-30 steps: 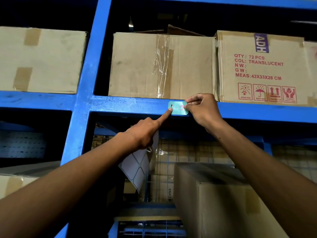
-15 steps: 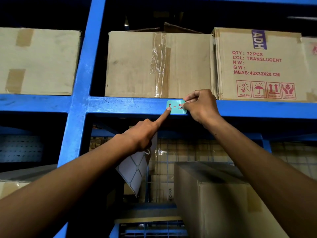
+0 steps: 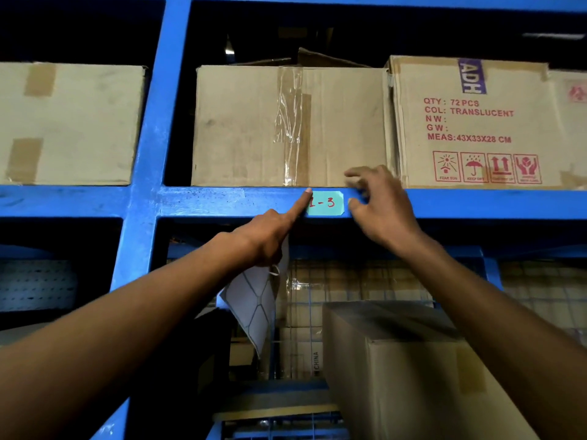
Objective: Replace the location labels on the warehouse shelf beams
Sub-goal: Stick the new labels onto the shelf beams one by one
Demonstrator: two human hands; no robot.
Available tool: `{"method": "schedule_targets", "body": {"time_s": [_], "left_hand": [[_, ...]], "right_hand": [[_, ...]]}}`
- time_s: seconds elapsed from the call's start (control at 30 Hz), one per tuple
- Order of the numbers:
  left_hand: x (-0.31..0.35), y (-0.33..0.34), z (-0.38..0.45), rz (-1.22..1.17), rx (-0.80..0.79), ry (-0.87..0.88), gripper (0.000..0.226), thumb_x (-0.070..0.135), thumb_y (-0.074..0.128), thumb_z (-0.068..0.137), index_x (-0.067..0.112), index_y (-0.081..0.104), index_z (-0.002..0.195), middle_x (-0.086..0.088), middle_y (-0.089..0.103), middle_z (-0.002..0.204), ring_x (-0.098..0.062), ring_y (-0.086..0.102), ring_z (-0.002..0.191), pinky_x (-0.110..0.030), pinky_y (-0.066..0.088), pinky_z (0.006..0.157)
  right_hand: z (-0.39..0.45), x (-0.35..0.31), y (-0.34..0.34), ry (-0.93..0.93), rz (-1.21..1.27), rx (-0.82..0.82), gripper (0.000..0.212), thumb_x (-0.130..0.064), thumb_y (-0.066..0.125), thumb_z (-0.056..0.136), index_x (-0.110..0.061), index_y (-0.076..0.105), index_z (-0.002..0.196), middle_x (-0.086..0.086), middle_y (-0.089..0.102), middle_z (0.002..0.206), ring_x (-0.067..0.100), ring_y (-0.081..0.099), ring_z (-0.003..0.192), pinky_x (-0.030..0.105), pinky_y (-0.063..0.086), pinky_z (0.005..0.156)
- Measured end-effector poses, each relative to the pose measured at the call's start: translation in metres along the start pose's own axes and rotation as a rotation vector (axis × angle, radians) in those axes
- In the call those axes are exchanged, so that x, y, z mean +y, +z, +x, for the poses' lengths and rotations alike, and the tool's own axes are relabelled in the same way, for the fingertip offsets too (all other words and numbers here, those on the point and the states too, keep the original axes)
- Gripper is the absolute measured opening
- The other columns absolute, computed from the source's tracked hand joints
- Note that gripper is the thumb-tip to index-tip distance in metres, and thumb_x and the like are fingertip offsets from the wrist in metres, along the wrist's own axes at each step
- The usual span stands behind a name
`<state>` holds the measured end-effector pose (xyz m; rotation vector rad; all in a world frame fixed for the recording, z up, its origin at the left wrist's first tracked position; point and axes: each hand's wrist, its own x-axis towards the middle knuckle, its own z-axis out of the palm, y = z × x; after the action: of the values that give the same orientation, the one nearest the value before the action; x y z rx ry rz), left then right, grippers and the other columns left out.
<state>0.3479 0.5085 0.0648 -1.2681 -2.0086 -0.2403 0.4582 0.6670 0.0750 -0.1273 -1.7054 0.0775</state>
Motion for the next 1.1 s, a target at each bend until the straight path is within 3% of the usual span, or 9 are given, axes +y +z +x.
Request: {"method": "schedule_targets", "body": {"time_s": [0.1,0.2,0.37,0.5,0.63,0.8,0.9,1.03,1.1], "left_hand": [[0.001,-0.003,0.003,-0.008,-0.019,-0.013,0.123,-0.005,0.067,0.076,0.040,-0.031,0.136,-0.007,0.039,0.078,-0.032,0.053,0.079,-0.041,0.045,0.078],[0.005,0.004,-0.001,-0.035,-0.013,-0.013,0.121,-0.006,0.064,0.077,0.038,-0.032,0.136,-0.005,0.038,0.070,-0.028,0.050,0.073,-0.040,0.044,0.076],[0.006,0.023,-0.013,-0.057,0.028,-0.020,0.120,-0.011,0.058,0.077,0.040,-0.034,0.134,-0.007,0.044,0.070,-0.026,0.050,0.067,-0.041,0.046,0.072],[0.009,0.031,-0.017,-0.084,0.043,-0.026,0.119,-0.011,0.057,0.078,0.037,-0.036,0.134,-0.013,0.050,0.076,-0.021,0.048,0.060,-0.041,0.048,0.071],[0.016,0.035,-0.022,-0.076,0.061,-0.044,0.120,-0.011,0.059,0.077,0.037,-0.034,0.136,-0.017,0.053,0.088,-0.025,0.053,0.069,-0.042,0.050,0.073],[0.016,0.051,-0.043,-0.425,0.123,0.015,0.110,-0.008,0.065,0.073,0.032,-0.007,0.147,-0.029,0.061,0.095,-0.037,0.061,0.087,-0.045,0.049,0.089],[0.018,0.069,-0.056,-0.751,0.265,-0.069,0.106,-0.001,0.071,0.074,0.036,0.005,0.148,-0.013,0.048,0.138,-0.029,0.046,0.124,-0.032,0.036,0.100],[0.023,0.084,-0.068,-1.031,0.405,-0.122,0.104,0.004,0.075,0.074,0.044,0.011,0.145,0.014,0.028,0.146,-0.014,0.030,0.137,-0.039,0.032,0.111],[0.025,0.083,-0.074,-1.082,0.448,-0.109,0.103,0.005,0.076,0.073,0.044,0.013,0.145,0.015,0.030,0.146,-0.003,0.033,0.134,-0.024,0.036,0.108]], "right_hand": [[-0.008,0.003,0.012,-0.234,-0.364,-0.143,0.061,-0.009,0.049,0.084,-0.029,0.033,0.140,0.011,0.028,0.148,0.028,0.024,0.133,0.045,0.026,0.105],[-0.018,0.015,0.016,-0.203,-0.536,-0.119,0.067,-0.013,0.047,0.087,-0.030,0.018,0.145,0.013,0.005,0.157,0.030,0.007,0.141,0.048,0.014,0.110],[-0.036,0.014,0.021,-0.158,-0.608,-0.109,0.072,-0.015,0.048,0.088,-0.023,0.007,0.147,0.017,-0.008,0.157,0.033,-0.002,0.144,0.049,0.009,0.114],[-0.054,0.017,0.021,-0.281,-0.764,-0.119,0.072,-0.014,0.042,0.091,-0.017,-0.003,0.146,0.021,-0.010,0.156,0.036,-0.003,0.144,0.051,0.008,0.115],[-0.068,0.026,0.008,-0.359,-0.866,-0.228,0.058,-0.014,0.027,0.092,-0.012,0.006,0.146,0.022,-0.008,0.156,0.036,0.001,0.144,0.052,0.007,0.115],[-0.099,0.037,-0.012,-0.189,-0.614,-0.306,0.059,-0.016,0.051,0.083,-0.018,0.034,0.140,0.015,0.021,0.154,0.028,0.017,0.141,0.043,0.014,0.112],[-0.117,0.029,-0.018,-0.071,-0.275,-0.288,0.039,-0.023,0.042,0.083,-0.019,0.060,0.118,0.007,0.054,0.129,0.024,0.042,0.121,0.031,0.021,0.099],[-0.142,0.017,-0.015,0.034,0.028,-0.377,0.033,-0.017,0.051,0.088,-0.015,0.060,0.120,0.007,0.059,0.114,0.023,0.051,0.108,0.045,0.038,0.098],[-0.153,0.009,-0.014,0.068,0.079,-0.399,0.040,-0.018,0.052,0.088,-0.013,0.053,0.128,0.007,0.056,0.116,0.022,0.050,0.110,0.047,0.042,0.097]]}}
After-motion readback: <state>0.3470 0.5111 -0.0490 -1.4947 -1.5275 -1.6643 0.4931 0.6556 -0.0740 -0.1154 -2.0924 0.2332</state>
